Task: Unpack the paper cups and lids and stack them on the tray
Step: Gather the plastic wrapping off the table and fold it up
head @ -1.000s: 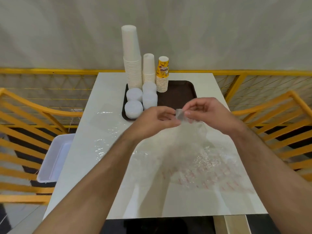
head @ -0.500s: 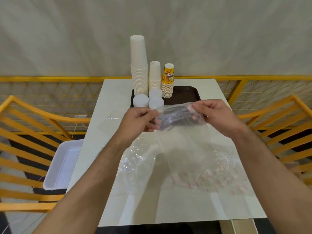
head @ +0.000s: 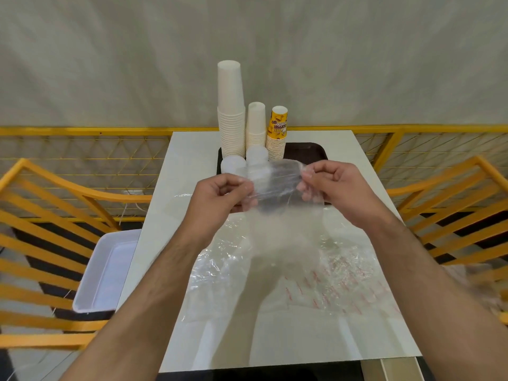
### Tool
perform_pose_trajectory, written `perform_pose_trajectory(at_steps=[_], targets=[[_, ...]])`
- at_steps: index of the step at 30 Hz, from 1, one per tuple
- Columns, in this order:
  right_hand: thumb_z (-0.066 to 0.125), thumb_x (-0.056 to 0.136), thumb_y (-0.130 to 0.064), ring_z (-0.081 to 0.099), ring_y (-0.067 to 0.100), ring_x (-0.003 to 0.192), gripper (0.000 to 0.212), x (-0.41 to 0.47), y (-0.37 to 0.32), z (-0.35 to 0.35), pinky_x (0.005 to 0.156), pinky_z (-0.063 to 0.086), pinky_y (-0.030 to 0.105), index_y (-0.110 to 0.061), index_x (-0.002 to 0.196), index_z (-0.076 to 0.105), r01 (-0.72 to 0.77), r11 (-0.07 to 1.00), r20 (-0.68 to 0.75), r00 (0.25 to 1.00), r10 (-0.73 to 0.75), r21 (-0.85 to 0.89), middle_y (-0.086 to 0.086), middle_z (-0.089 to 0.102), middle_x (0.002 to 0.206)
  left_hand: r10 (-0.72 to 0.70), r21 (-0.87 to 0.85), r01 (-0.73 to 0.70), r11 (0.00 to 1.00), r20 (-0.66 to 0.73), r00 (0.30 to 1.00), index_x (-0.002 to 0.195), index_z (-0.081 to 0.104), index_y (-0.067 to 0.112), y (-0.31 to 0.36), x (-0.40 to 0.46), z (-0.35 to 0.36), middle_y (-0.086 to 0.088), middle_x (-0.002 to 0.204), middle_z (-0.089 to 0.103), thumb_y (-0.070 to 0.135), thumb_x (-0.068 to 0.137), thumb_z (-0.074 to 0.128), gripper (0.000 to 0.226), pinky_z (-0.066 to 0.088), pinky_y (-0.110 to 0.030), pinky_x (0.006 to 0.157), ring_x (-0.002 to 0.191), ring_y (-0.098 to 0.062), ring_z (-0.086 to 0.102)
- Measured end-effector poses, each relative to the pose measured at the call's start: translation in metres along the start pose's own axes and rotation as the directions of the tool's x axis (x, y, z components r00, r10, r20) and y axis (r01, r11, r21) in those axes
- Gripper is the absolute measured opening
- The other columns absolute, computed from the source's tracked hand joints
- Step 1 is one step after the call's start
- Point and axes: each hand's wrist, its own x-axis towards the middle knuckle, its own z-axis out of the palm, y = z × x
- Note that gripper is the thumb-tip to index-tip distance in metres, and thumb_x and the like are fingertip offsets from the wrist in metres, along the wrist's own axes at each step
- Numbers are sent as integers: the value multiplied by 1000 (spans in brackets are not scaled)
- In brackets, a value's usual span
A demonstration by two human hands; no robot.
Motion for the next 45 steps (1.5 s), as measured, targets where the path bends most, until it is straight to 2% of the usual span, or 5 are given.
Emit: perform_pose_trajectory(at_steps=[10,14,20,38,45], targets=[[71,91,-16,70,16,76,19,-6,12,14,73,57,27,-11,109,72,-92,994,144,985,99,-53,7,76,89,-128,-96,124,988,-44,991,94,58,6,1,0,-15,-23,90,69,-3,88,67,14,62,-34,70,73,-23,73],[73,89,-12,66,14,69,10,-7,15,12,76,54,36,-12,98,77,-77,994,147,985,88,-84,9,74,84,-5,282,23,959,-64,998,109,62,20,0,4,-17,4,115,66,24,80,81,35,56,-35,83,97,-13,66],[73,88,-7,64,15,69,11,-3,0,8,68,55,27,-12,97,78,-22,971,324,941,101,-238,7,77,85,127,584,-203,786,169,977,103,74,30,29,16,12,16,97,71,39,82,77,23,44,-13,75,90,-1,64],[72,89,-12,62,13,67,13,-11,-3,-25,63,50,24,-10,100,78,12,958,379,920,101,-287,9,77,88,-13,6,14,1000,-108,994,97,68,-2,20,1,27,-10,80,73,16,97,61,19,63,-39,68,66,-29,72],[72,90,-11,62,14,68,11,-11,-6,-25,62,49,25,-12,99,78,19,942,406,905,126,-334,8,77,87,113,263,-130,956,79,990,86,77,13,24,-2,19,-3,85,73,12,86,75,3,62,-38,73,75,-32,72]])
